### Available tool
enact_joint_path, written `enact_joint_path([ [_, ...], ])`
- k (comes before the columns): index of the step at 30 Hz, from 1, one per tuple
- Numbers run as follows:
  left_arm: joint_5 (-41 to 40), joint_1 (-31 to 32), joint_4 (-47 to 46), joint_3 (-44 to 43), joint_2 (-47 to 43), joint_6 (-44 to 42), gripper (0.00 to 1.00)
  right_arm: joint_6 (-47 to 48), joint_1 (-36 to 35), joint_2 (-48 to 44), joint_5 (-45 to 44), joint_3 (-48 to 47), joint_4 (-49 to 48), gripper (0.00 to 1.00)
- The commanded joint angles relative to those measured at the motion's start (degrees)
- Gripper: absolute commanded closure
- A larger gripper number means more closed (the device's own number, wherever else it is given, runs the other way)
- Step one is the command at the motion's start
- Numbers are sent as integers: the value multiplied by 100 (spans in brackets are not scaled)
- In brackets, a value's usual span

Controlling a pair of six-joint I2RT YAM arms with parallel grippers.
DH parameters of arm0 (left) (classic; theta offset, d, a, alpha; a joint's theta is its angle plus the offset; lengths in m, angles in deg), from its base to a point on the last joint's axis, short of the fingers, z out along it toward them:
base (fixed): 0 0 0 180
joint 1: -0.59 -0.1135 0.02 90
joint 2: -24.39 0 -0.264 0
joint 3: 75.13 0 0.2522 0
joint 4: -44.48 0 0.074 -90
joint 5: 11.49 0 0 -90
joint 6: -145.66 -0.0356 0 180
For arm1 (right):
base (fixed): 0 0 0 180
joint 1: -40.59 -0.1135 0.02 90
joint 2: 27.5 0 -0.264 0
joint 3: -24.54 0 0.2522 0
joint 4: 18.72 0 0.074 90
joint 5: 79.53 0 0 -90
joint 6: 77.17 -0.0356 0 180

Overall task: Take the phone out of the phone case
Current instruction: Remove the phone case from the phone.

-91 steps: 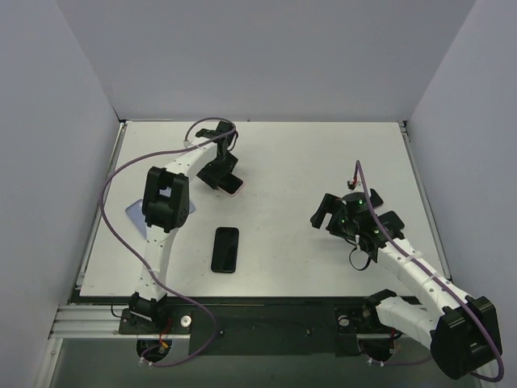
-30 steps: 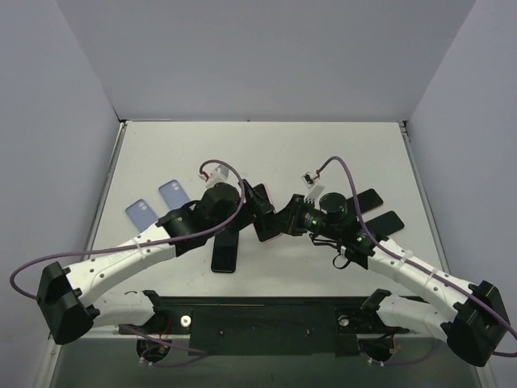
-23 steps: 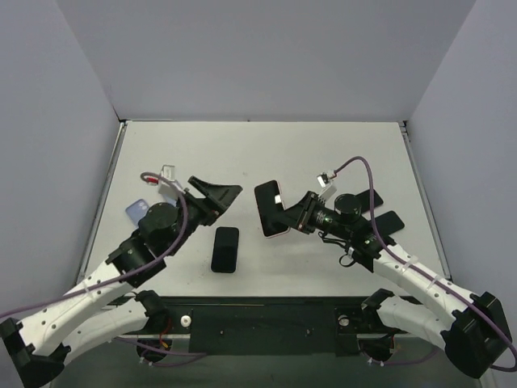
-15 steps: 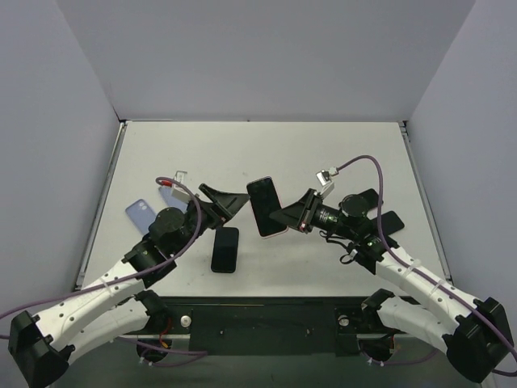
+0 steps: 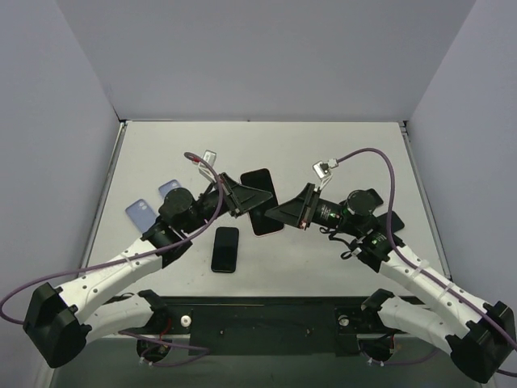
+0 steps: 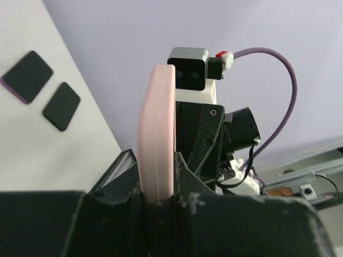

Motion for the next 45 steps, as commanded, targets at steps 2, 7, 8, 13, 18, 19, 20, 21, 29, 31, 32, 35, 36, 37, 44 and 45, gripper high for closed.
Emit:
enact_joint_path([
  [2, 1552, -500, -373, -554, 67, -226, 100, 1534, -41, -401, 856, -740, 1630, 66],
  [7, 2424, -642, -565, -853, 243, -15, 100, 1738, -67, -348, 1560, -934, 1729, 49],
  [8, 2451, -659, -618, -871, 270, 107, 100, 1686, -67, -357, 1622, -943, 1693, 50],
  [13, 2592, -677, -1067, -879, 296, 486, 100, 1650, -120, -322, 1894, -978, 1385, 67],
  [18, 2812, -677, -1400, -923, 454, 1004, 100, 1834, -216, -323, 1983, -1056, 1315, 96],
  [19, 2821, -677, -1427, -924, 489, 1144, 100, 1913, -252, -322, 1974, -1100, 1385, 100],
  [20, 2812, -677, -1488, -915, 524, 1241, 100, 2209, -322, -348, 1922, -1205, 1629, 100],
  [21, 2812, -668, -1541, -923, 551, 1477, 100, 2395, -374, -375, 1860, -1258, 1814, 100],
  [29, 2997, -317, -1989, -994, 1087, 2823, 100, 6348, -1903, -386, -1396, -2952, 5214, 100],
  [31, 2962, -124, -2121, -1064, 1210, 2956, 100, 6797, -2149, -166, -2099, -3252, 5479, 100],
  [32, 2944, -1, -2165, -1073, 1236, 3008, 100, 6905, -2211, -112, -2365, -3324, 5542, 100],
  [35, 2830, 193, -2288, -1108, 1359, 3079, 100, 7282, -2309, 64, -2981, -3482, 5525, 100],
  [36, 2812, 219, -2323, -1117, 1386, 3105, 100, 7336, -2309, 91, -3070, -3500, 5508, 100],
  [37, 2777, 263, -2393, -1100, 1395, 3123, 100, 7432, -2309, 143, -3228, -3552, 5508, 100],
  [44, 2497, 431, -3059, -986, 1474, 3140, 100, 7032, -1950, 293, -2907, -3825, 5542, 100],
  [45, 2374, 352, -3184, -968, 1457, 3150, 100, 6863, -1853, 284, -2687, -3799, 5569, 100],
])
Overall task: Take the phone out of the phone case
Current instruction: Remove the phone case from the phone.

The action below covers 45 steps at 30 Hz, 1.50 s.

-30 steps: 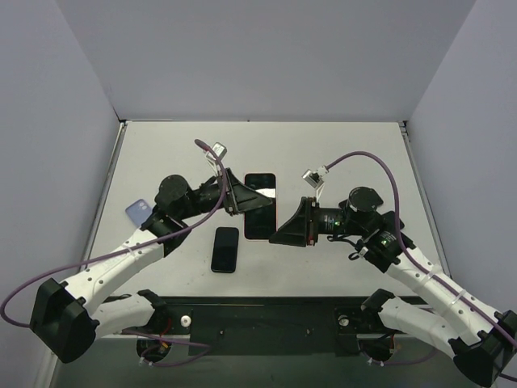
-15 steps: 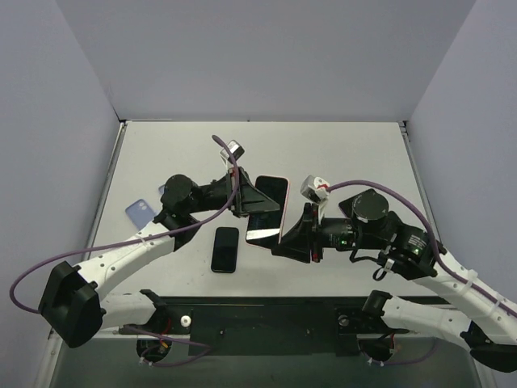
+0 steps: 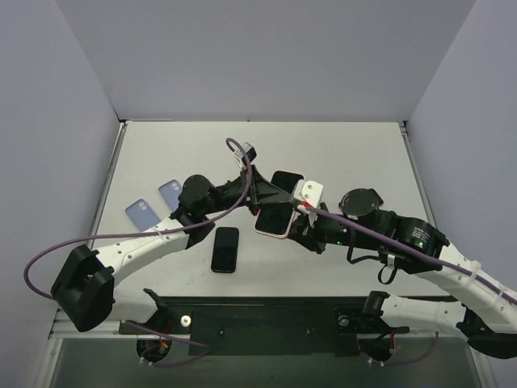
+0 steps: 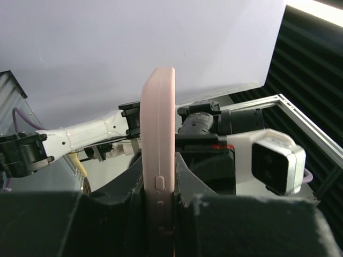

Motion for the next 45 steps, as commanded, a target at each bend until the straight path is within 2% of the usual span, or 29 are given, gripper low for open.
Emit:
enact_joint_path([
  [1, -136, 275, -1161, -50, -279, 77, 100, -766, 713, 177, 129, -82, -571, 90],
  [2, -285, 127, -1066, -23, -366, -55, 100, -1059, 864, 151, 359, 7, -562, 82],
  [3, -443, 73, -795, 73, -620, -474, 100, -1688, 1178, 20, 805, 269, -588, 69],
  [4, -697, -32, -610, 135, -761, -695, 100, -2042, 1286, -60, 949, 463, -640, 65],
  [6, -883, -137, 119, 83, -1157, -1625, 100, -2913, 1375, -446, 1327, 964, -1053, 50],
  [7, -927, -147, 435, 30, -1289, -1777, 100, -3368, 1375, -717, 1572, 1331, -1559, 31],
  [9, -928, -147, 622, -66, -1360, -2050, 100, -4151, 1419, -1026, 1863, 1588, -2219, 17],
  [10, -841, -156, 614, -84, -1360, -2077, 100, -4312, 1436, -1062, 2004, 1616, -2432, 16],
  [11, -753, -156, 579, -128, -1326, -2069, 100, -4583, 1454, -993, 2284, 1529, -2582, 21],
  [12, -726, -156, 544, -137, -1299, -2034, 100, -4690, 1454, -949, 2408, 1450, -2609, 32],
  [16, -743, -147, 473, -137, -1316, -2007, 100, -4850, 1454, -747, 2901, 1370, -3040, 53],
  [25, -691, -147, 535, -216, -1448, -1981, 100, -4990, 1454, -474, 3025, 1291, -3445, 71],
  [27, -664, -147, 526, -234, -1457, -1946, 100, -4990, 1463, -369, 3095, 1273, -3532, 78],
  [29, -629, -147, 473, -243, -1466, -1841, 100, -4877, 1437, -316, 3209, 1256, -3585, 92],
  [30, -620, -156, 482, -260, -1448, -1649, 100, -4502, 1393, -350, 3262, 1229, -3411, 100],
  [31, -551, -156, 499, -269, -1422, -1386, 100, -4228, 1349, -351, 3253, 1212, -3262, 100],
  [33, -331, -173, 500, -365, -1317, -947, 100, -2956, 1042, -508, 2938, 1072, -2402, 100],
  [35, -15, -138, 420, -497, -1124, -454, 100, -1594, 445, -649, 1982, 904, -1741, 100],
  [38, 171, -24, -254, -419, -852, 154, 100, -949, -30, -264, 1139, 90, -855, 100],
  [40, 180, 98, -239, -401, -772, 234, 100, -632, -259, -10, 577, -324, -607, 100],
  [42, 110, 239, -239, -357, -702, 269, 100, -350, -321, 271, 92, -737, -318, 100],
  [45, -57, 450, -746, -252, -509, 453, 100, -60, -356, 607, -480, -1099, -158, 100],
])
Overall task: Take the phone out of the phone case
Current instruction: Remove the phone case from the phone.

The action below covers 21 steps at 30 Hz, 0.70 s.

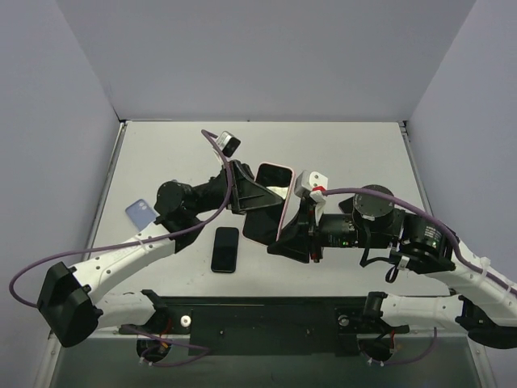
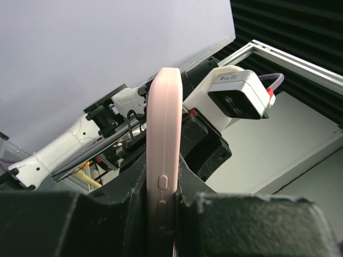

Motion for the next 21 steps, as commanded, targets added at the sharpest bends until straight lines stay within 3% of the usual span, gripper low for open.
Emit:
enact_joint_path([
  [1, -230, 409, -333, -42, 303, 1160, 100, 1739, -24, 445, -1511, -496, 413, 100],
  [7, -354, 515, -730, -103, 487, 1318, 100, 1924, 99, 709, -1811, -567, 325, 100],
  [15, -407, 515, -1072, -156, 637, 1503, 100, 1758, 634, 578, -2952, 240, -614, 100],
  [21, -1196, 418, -1345, -69, 690, 1320, 100, 803, 662, 710, -5421, 768, -801, 100],
])
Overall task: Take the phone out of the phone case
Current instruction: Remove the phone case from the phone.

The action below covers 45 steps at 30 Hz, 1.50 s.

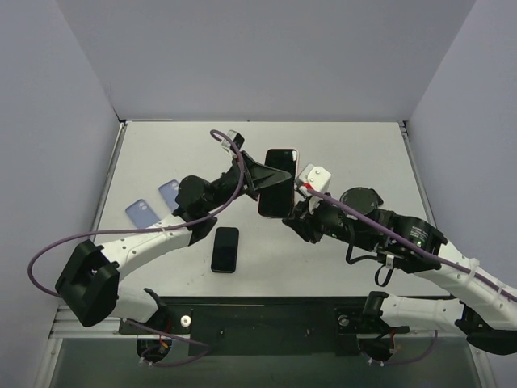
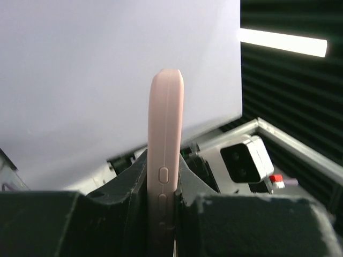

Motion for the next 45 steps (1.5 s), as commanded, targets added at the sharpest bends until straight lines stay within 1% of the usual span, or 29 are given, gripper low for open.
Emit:
enact_joint_path([
  [1, -662, 447, -722, -68, -280, 536, 100, -583, 318, 557, -3638, 456, -1137, 100],
  [2, -849, 429, -757, 63, -289, 379, 100, -1073, 414, 504, -3162, 456, -892, 100],
  [3, -1121, 394, -774, 108, -324, 325, 100, -1339, 519, 321, -2722, 456, -803, 96],
  [4, -1167, 351, -775, 143, -325, 246, 100, -2133, 868, 197, -1630, 569, -863, 93],
  [5, -1315, 272, -914, 187, -290, 228, 100, -2559, 1089, -100, -810, 710, -1116, 92],
  [6, -1421, 201, -1150, 300, -255, 184, 100, -3477, 1579, -242, 851, 1016, -1788, 85],
  [7, -1631, 157, -1213, 380, -228, 141, 100, -3886, 1766, -409, 1390, 1167, -2108, 80],
  [8, -1790, 78, -1197, 537, -306, -17, 100, -4569, 1829, -524, 1961, 1316, -2503, 68],
  [9, -2244, 69, -1153, 687, -385, -157, 100, -4767, 1821, -569, 2080, 1344, -2533, 61],
  [10, -2501, 78, -1013, 932, -552, -455, 100, -4961, 1812, -673, 2203, 1414, -2507, 47],
  [11, -2956, 95, -934, 1030, -666, -649, 100, -5015, 1812, -718, 2213, 1449, -2490, 43],
  [12, -3247, 139, -698, 1188, -807, -955, 100, -5033, 1821, -849, 2204, 1580, -2533, 36],
  [13, -3642, 183, -591, 1215, -886, -1063, 100, -5059, 1812, -920, 2178, 1660, -2621, 34],
  [14, -3759, 253, -373, 1242, -974, -1168, 100, -5138, 1830, -990, 2212, 1843, -2926, 31],
  [15, -3951, 279, -344, 1216, -975, -1230, 100, -5226, 1812, -1008, 2230, 1949, -3103, 30],
  [16, -4040, 315, -422, 1189, -914, -1240, 100, -5270, 1821, -1008, 2239, 1968, -3375, 30],
  [21, -4313, 447, -871, 1084, -668, -1021, 100, -5253, 1812, -868, 1984, 2073, -3851, 30],
  [24, -4480, 543, -854, 1040, -571, -941, 100, -5183, 1760, -684, 1984, 1977, -4107, 34],
  [27, -4533, 570, -1055, 1074, -501, -731, 100, -4868, 1733, -551, 1967, 1819, -3844, 42],
  [29, -4577, 579, -1214, 1075, -474, -634, 100, -4543, 1672, -517, 1905, 1653, -3354, 46],
  [31, -4525, 596, -1284, 996, -430, -590, 100, -4349, 1628, -376, 1940, 1547, -3167, 49],
  [34, -4525, 640, -1319, 891, -369, -581, 100, -4207, 1479, -376, 1932, 1581, -3263, 53],
  [40, -4569, 658, -1566, 829, -228, -423, 100, -4058, 1303, -261, 1870, 1555, -3237, 65],
  [45, -4499, 649, -1575, 776, -298, -519, 100, -4040, 1311, -358, 1467, 1616, -3263, 66],
])
